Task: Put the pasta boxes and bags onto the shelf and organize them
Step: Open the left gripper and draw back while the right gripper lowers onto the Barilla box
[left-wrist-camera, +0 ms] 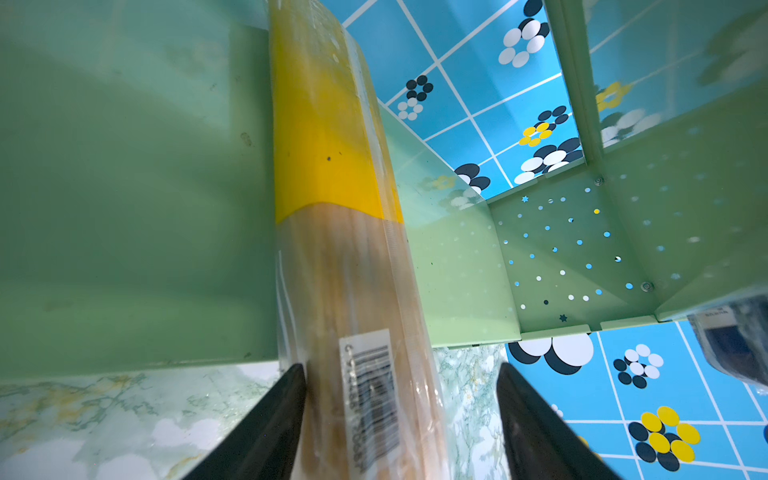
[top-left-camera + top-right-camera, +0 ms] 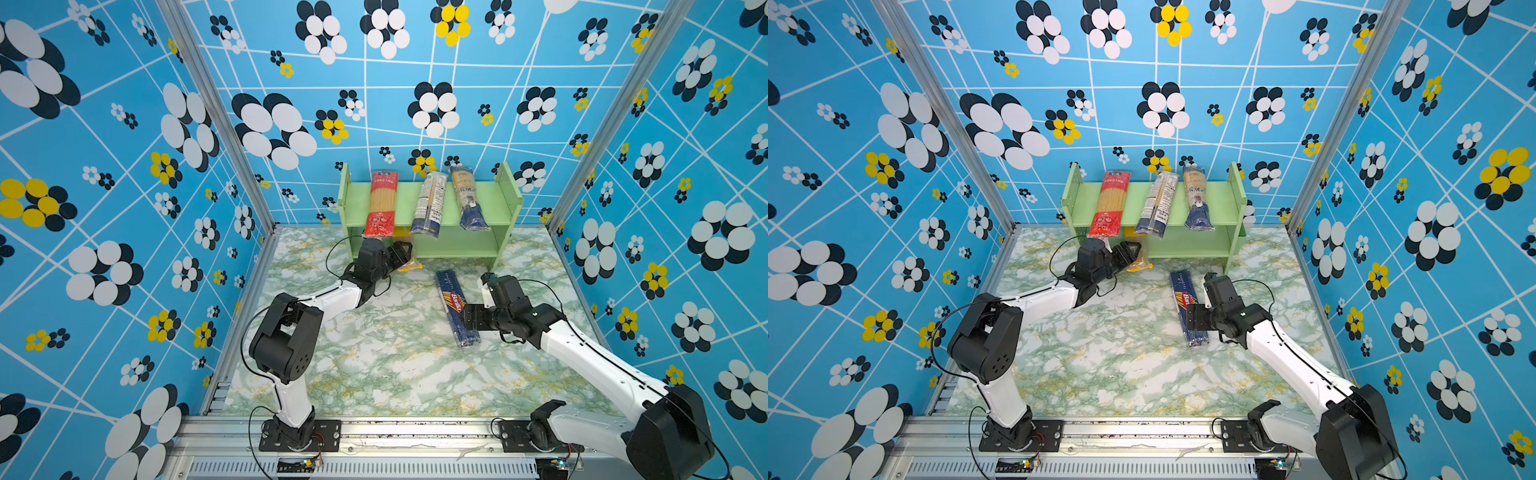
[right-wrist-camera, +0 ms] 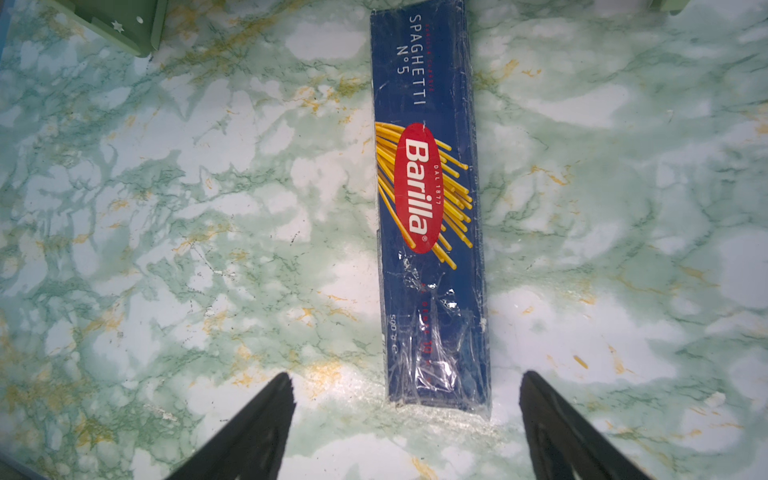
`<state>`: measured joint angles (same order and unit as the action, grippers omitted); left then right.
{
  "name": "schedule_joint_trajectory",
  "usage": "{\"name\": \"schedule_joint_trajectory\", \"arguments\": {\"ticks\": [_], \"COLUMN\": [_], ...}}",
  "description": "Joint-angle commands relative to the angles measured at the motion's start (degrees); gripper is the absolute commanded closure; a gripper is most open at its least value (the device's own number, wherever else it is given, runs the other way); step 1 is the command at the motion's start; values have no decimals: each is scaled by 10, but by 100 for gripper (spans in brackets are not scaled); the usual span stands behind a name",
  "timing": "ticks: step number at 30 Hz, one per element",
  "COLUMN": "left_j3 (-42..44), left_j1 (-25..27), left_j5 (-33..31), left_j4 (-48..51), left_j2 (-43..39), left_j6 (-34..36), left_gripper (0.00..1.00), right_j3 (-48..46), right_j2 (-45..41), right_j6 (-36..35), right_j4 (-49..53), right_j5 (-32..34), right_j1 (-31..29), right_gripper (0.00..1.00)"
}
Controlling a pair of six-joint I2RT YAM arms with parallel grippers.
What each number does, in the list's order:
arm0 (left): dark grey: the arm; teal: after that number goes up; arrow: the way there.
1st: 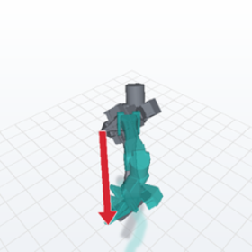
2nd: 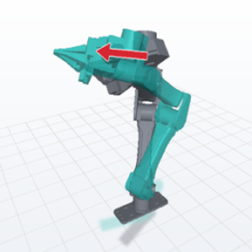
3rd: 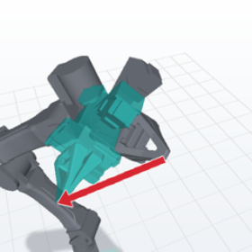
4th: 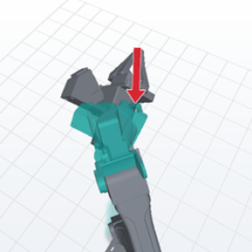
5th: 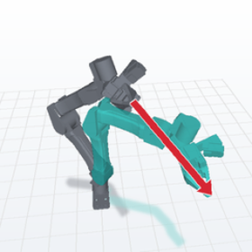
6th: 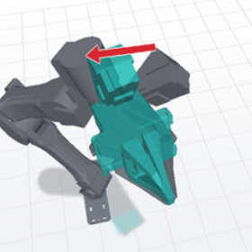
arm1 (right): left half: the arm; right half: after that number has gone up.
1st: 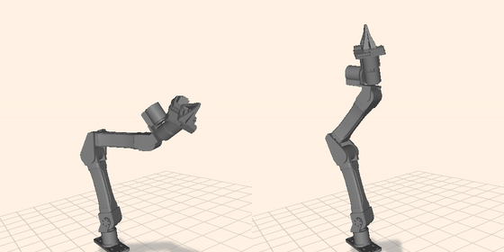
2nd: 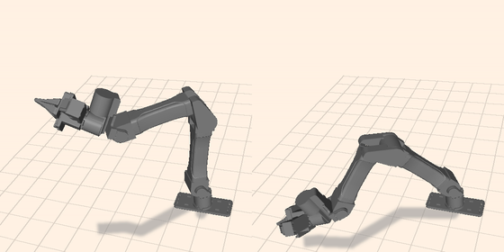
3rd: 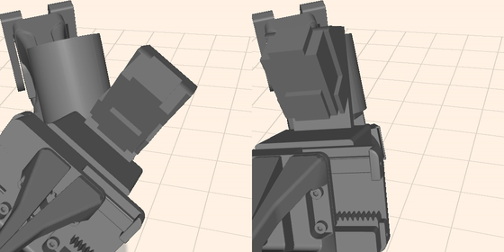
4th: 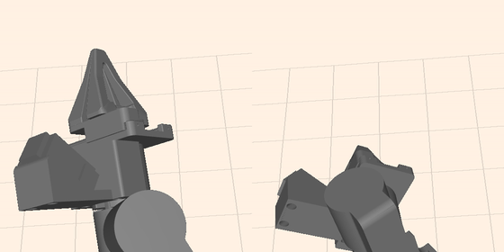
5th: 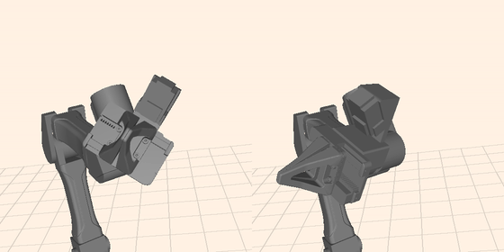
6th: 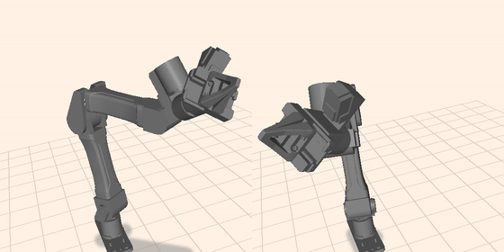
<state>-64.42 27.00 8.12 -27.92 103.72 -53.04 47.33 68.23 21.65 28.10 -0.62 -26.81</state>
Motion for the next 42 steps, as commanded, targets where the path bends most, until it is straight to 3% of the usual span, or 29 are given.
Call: {"name": "schedule_joint_trajectory", "arguments": {"ticks": [1,15,27,42], "left_j3": [26,92,145,282], "left_j1": [6,10,33,38], "left_j5": [3,-6,-35,-135], "left_j4": [-45,-16,55,214], "left_j2": [-3,-48,-136,-366], "left_j6": [7,48,103,182], "left_gripper": [26,25,23,18], "right_j3": [5,-2,-1,-18], "right_j2": [9,62,126,187], "right_j6": [-7,0,-5,-6], "right_j4": [11,-5,-26,-102], "right_j5": [-8,-19,-19,-29], "right_j1": [4,7,15,14], "right_gripper": [12,8,2,1]}}
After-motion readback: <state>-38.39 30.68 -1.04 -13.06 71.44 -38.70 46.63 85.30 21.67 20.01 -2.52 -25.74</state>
